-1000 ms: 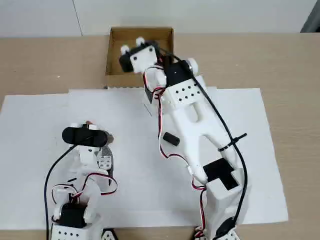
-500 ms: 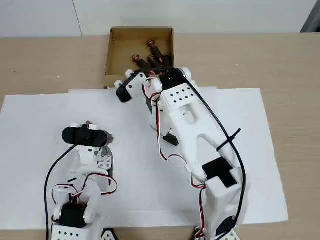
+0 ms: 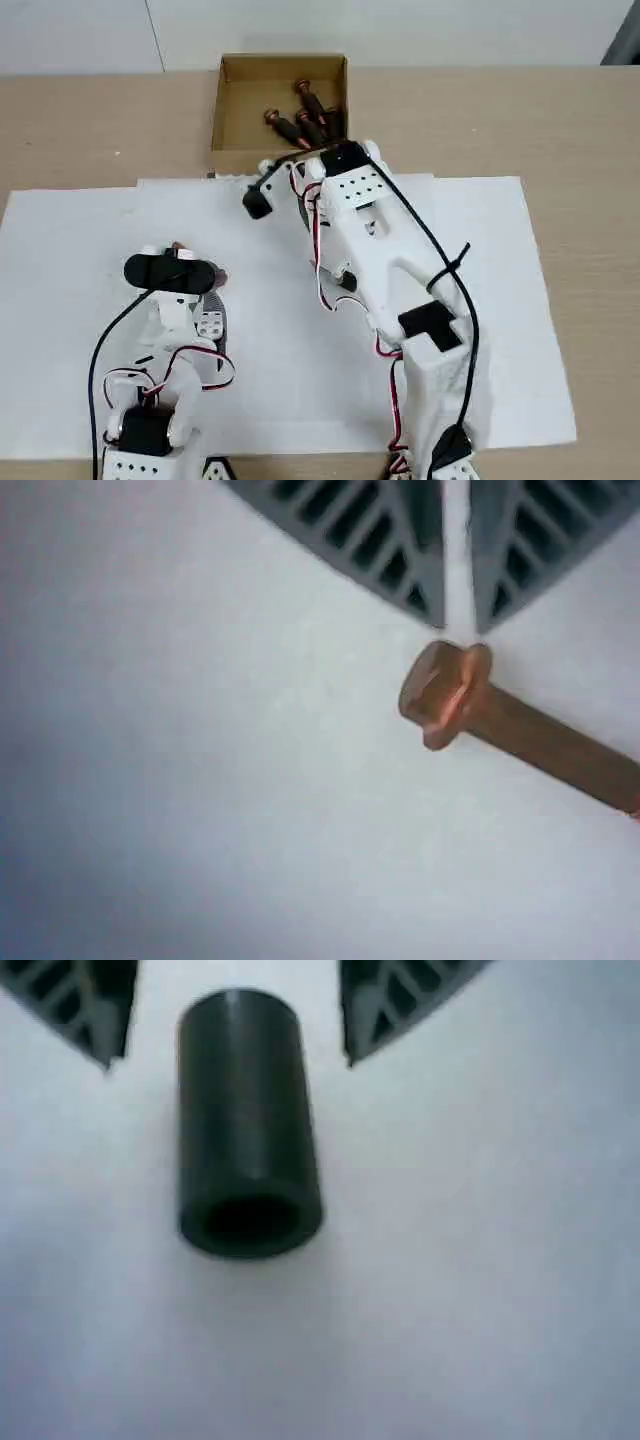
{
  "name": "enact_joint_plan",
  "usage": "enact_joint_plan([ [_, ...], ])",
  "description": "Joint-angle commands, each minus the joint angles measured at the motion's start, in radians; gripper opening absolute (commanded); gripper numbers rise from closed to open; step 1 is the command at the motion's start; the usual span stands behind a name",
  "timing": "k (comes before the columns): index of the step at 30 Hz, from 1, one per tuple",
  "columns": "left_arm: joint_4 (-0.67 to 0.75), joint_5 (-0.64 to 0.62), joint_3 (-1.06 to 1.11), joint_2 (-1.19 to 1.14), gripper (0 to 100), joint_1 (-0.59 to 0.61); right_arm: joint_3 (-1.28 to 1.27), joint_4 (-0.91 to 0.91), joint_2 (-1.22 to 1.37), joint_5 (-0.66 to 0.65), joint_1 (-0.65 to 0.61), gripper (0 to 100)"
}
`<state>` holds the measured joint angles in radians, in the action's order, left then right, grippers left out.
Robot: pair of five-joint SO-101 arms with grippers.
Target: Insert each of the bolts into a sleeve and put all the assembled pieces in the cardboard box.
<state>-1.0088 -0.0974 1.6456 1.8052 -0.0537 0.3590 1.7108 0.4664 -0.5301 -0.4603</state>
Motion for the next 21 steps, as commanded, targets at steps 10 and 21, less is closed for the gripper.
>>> enact_joint_plan([
  [10,-0.006,-0.006,-0.004,0.009,0,0.005,0.005,-0.058,0.096,-0.015,0.012,14.7],
  [21,-0.006,-0.006,-0.004,0.009,0,0.005,0.006,-0.102,0.168,-0.008,0.022,2.4],
])
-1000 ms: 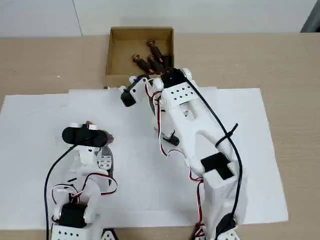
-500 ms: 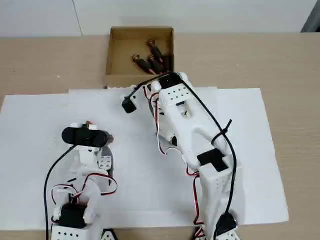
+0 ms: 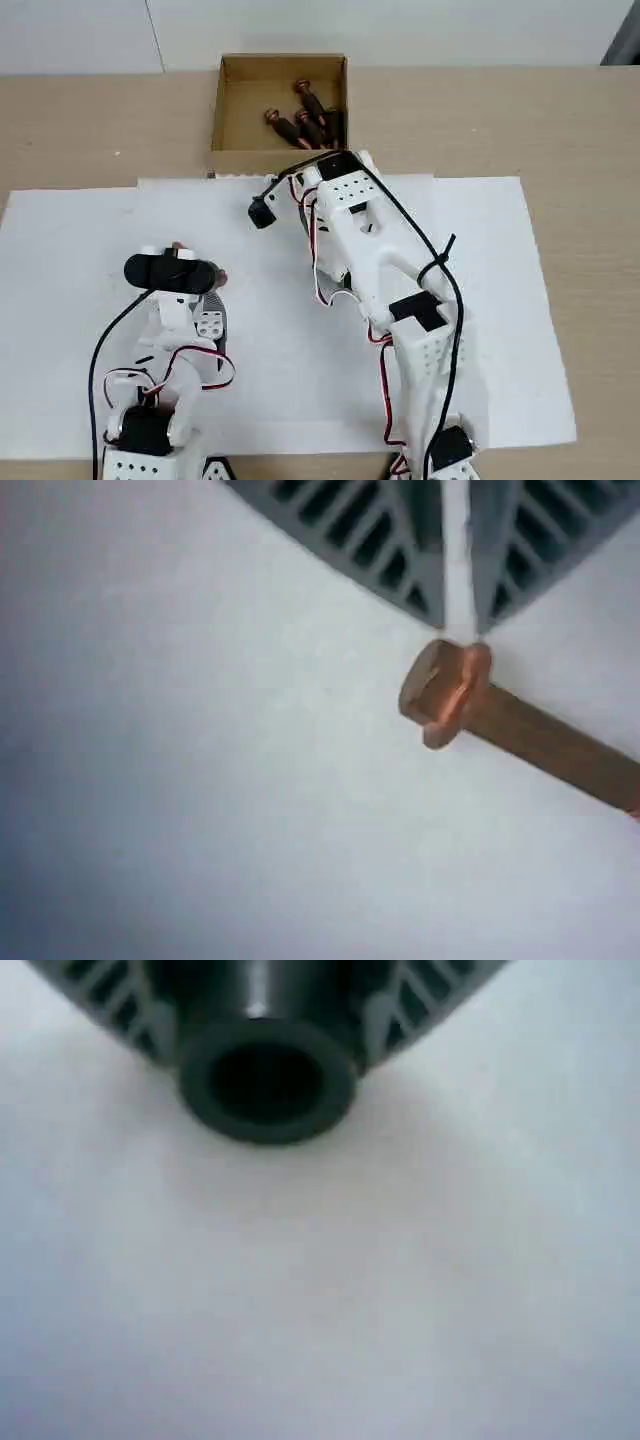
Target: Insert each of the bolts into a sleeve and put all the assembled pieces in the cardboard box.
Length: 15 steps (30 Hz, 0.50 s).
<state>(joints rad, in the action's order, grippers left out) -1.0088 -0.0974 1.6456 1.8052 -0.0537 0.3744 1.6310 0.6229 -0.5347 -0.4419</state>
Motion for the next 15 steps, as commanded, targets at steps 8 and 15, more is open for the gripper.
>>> enact_joint_plan([
  [8,-0.006,-0.006,-0.004,0.009,0,0.005,-0.008,0.005,-0.114,-0.003,-0.002,1.2],
  [15,-0.006,-0.005,-0.004,0.009,0,0.003,-0.006,0.079,-0.331,0.068,-0.001,0.4],
])
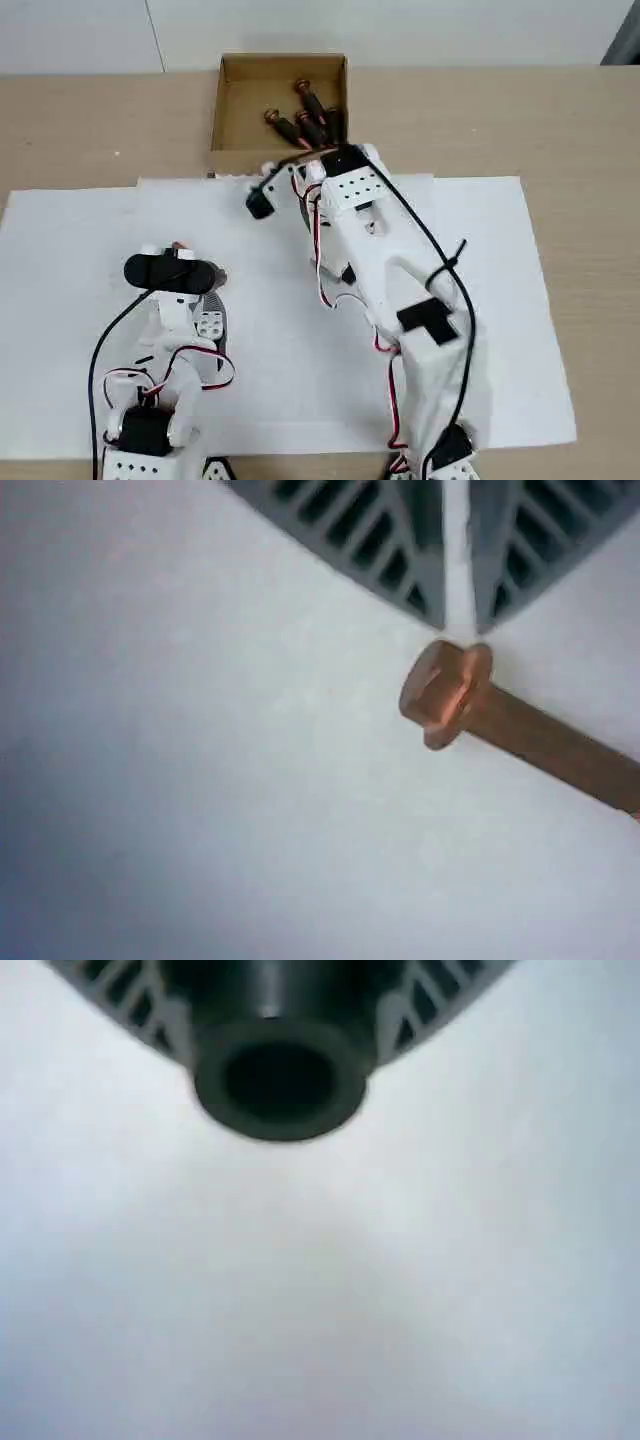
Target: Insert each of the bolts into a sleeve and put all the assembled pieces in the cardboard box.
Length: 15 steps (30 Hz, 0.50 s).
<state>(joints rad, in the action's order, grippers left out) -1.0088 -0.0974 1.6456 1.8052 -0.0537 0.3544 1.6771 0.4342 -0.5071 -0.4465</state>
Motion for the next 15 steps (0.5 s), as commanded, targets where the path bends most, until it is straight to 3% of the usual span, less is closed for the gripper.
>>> enact_joint_plan([
  [1,-0.006,-0.003,-0.004,0.009,0,0.002,0.014,0.035,-0.179,0.054,0.005,0.2],
  [8,-0.006,-0.005,-0.005,0.009,0,0.005,0.003,0.051,-0.398,0.173,0.013,0.2],
  [15,-0.017,0.014,-0.031,0.008,0,0.005,-0.132,0.065,-0.599,0.187,0.054,0.2],
])
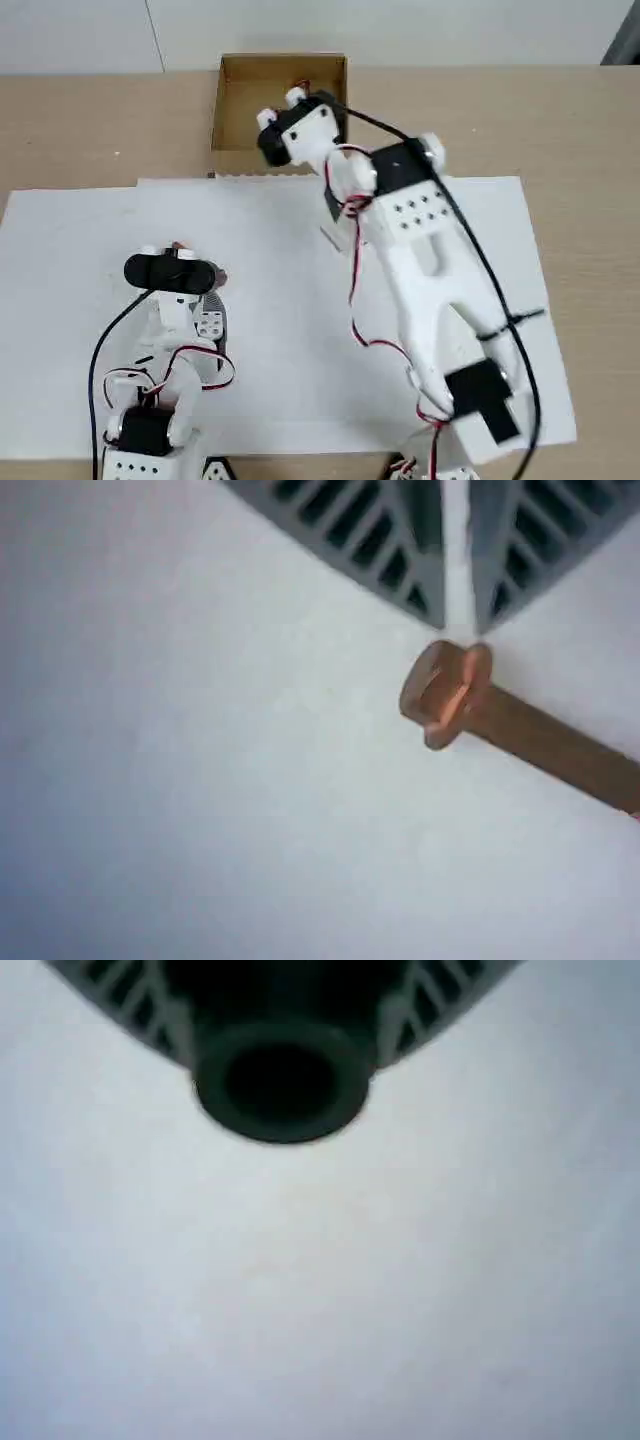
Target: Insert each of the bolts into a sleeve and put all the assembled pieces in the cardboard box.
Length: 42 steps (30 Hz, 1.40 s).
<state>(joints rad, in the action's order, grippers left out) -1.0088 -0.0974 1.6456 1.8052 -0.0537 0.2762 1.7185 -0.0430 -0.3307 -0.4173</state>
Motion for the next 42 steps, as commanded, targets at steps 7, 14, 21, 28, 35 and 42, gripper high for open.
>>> enact_joint_plan([
  [7,-0.157,0.086,-0.154,0.008,0,0.005,-0.348,0.019,-0.349,0.049,0.085,0.2],
  [14,-0.173,0.155,-0.257,0.005,0,0.005,-0.535,0.010,-0.476,0.048,0.220,0.2],
  [21,-0.184,0.175,-0.447,-0.245,0,0.006,-0.647,0.010,-0.529,0.018,0.335,0.3],
  [28,-0.258,0.175,-0.843,-0.718,0,0.006,-0.675,0.004,-0.550,0.020,0.397,0.3],
  [35,-0.381,0.176,-1.142,-1.053,0,0.006,-0.675,0.004,-0.550,0.025,0.433,0.3],
  [42,-0.436,0.440,-1.280,-1.257,0,0.006,-0.675,0.002,-0.550,0.028,0.461,0.3],
])
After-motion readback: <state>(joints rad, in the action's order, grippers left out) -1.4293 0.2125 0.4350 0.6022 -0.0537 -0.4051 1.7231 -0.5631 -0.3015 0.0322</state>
